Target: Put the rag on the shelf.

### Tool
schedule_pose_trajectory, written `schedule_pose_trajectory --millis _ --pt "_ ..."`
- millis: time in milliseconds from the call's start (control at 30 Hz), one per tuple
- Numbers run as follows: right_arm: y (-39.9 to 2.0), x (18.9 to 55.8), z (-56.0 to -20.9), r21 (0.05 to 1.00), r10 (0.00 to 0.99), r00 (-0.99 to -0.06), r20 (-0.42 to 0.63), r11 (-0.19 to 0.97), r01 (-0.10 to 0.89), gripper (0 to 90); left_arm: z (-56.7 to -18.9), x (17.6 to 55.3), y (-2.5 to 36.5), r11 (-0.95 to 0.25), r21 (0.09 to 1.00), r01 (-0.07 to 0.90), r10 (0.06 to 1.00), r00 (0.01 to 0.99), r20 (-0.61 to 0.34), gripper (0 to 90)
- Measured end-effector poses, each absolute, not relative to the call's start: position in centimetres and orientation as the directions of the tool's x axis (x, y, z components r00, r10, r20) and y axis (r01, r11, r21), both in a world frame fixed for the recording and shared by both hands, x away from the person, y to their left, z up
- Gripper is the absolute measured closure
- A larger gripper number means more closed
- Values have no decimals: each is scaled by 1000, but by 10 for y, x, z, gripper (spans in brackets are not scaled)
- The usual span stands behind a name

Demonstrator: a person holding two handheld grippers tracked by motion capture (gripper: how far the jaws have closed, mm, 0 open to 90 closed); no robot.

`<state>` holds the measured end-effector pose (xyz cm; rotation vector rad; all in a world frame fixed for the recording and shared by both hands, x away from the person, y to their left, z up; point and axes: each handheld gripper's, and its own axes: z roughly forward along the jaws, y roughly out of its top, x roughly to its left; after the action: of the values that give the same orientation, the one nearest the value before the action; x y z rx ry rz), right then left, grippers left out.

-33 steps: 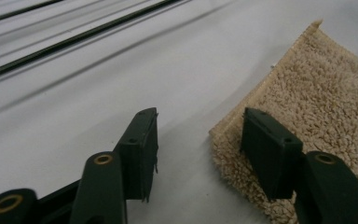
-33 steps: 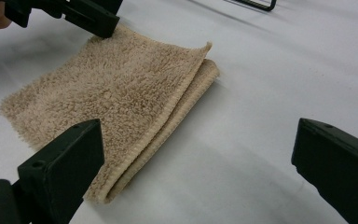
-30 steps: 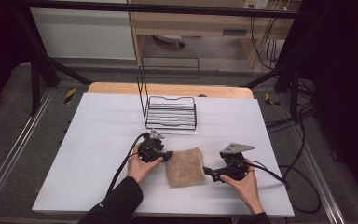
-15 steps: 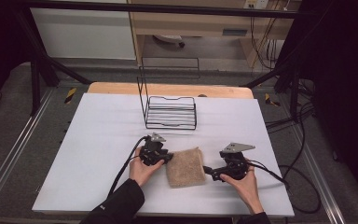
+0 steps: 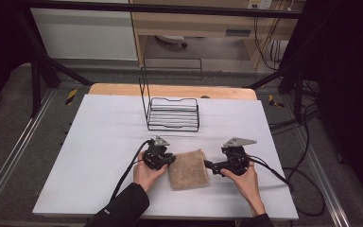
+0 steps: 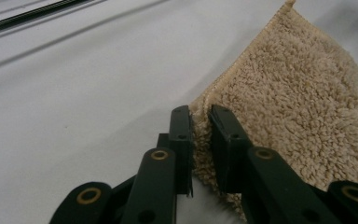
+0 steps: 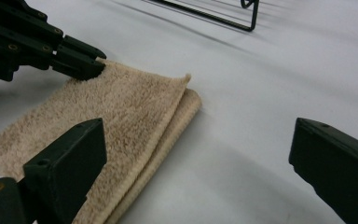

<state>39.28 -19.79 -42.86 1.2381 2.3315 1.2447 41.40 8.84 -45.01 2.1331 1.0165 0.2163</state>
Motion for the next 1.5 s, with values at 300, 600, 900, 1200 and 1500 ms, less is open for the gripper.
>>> schedule_pose_trajectory --millis 300,600,900,1200,1500 --pt "-177 417 -432 750 768 -608 202 278 601 104 -450 413 87 -404 692 598 726 670 -155 791" --pt "-170 425 -446 713 793 -577 198 287 639 326 -450 413 88 -412 696 588 723 676 -143 794" --pt "-165 421 -452 699 770 -598 224 300 649 569 -451 414 89 -414 699 583 714 685 -148 796" --pt "-163 419 -453 688 759 -600 251 296 663 684 -451 414 90 -418 704 574 711 689 -140 796" --pt "-162 420 -453 668 755 -588 291 280 690 810 -453 415 92 -390 705 592 706 684 -184 818"
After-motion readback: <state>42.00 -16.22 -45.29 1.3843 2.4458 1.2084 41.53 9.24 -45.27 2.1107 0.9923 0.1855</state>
